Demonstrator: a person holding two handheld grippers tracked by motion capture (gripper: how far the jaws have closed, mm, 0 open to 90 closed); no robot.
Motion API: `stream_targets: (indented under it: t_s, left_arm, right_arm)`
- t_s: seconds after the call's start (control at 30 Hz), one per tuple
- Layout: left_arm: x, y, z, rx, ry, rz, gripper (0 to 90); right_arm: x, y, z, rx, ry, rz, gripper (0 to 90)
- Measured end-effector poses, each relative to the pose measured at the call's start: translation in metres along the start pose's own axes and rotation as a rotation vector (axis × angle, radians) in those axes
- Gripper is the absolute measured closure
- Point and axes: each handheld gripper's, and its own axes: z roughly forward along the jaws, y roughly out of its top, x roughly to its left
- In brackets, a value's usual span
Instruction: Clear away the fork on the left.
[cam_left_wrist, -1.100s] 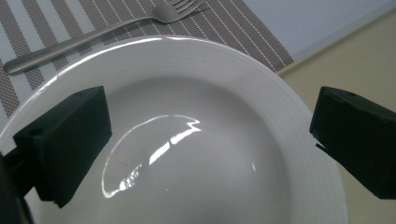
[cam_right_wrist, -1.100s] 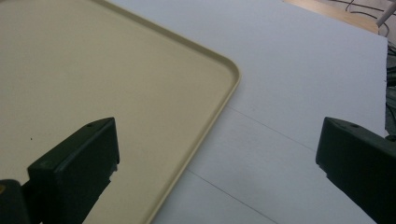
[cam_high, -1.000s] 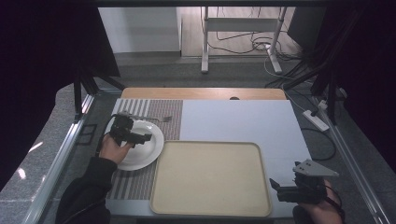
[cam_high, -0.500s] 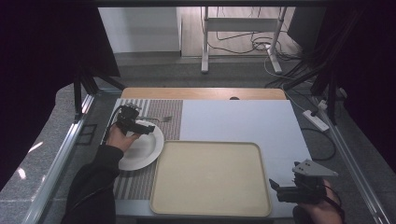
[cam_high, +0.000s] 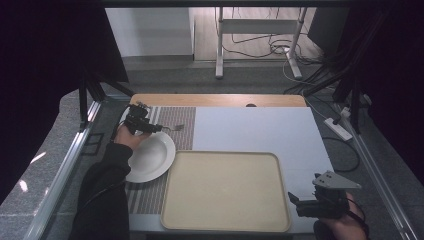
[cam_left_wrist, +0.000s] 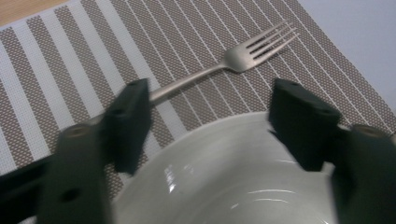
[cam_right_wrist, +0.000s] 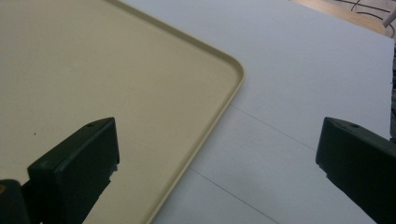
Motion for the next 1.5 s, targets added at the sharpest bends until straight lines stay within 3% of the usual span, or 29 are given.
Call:
stream_targets:
  t_s: [0.03,0.07,0.1,0.23,0.57,0.73,0.87,0.93,1.17,1.37,1.43,1.5]
  left_arm:
    - [0.003,0.001,0.001,0.006,0.003,-0.006,42.6]
    - [0.006,0.002,0.002,0.006,0.012,-0.01,55.6]
    - [0.009,0.003,0.002,0.011,0.019,-0.014,55.6]
    - [0.02,0.006,0.01,0.022,0.039,-0.037,88.3]
    - [0.035,0.017,0.037,0.11,0.131,-0.059,88.6]
    - [0.04,0.017,0.045,0.187,0.199,-0.06,88.6]
    - [0.044,0.013,0.04,0.199,0.154,-0.084,88.6]
    - [0.043,0.01,0.037,0.225,0.115,-0.073,88.7]
    - [0.039,0.003,0.029,0.291,0.059,-0.011,88.7]
    - [0.041,0.001,0.028,0.278,0.042,-0.013,88.6]
    - [0.042,0.002,0.027,0.252,0.044,-0.024,87.8]
    - [0.044,0.005,0.023,0.206,0.038,-0.048,79.0]
  right_arm:
    - [0.0,0.0,0.0,0.0,0.001,-0.001,0.1]
    - [0.0,0.0,0.0,0.001,0.002,-0.001,0.2]
    - [0.0,0.0,0.0,0.001,0.002,-0.001,0.2]
    - [0.0,0.0,0.0,0.002,0.004,-0.001,0.1]
    - [0.0,0.0,0.0,-0.002,0.009,-0.001,0.1]
    - [0.0,0.0,0.0,-0.003,0.01,-0.001,0.2]
    - [0.0,-0.001,0.0,-0.004,0.01,-0.001,0.1]
    - [0.0,-0.001,-0.001,-0.004,0.008,-0.004,0.1]
    - [0.001,0.0,0.0,-0.001,0.009,-0.01,0.1]
    - [0.001,0.0,0.0,0.001,0.01,-0.015,0.1]
    - [0.001,0.0,0.0,0.0,0.011,-0.015,0.2]
    - [0.001,0.0,0.0,-0.001,0.01,-0.017,0.1]
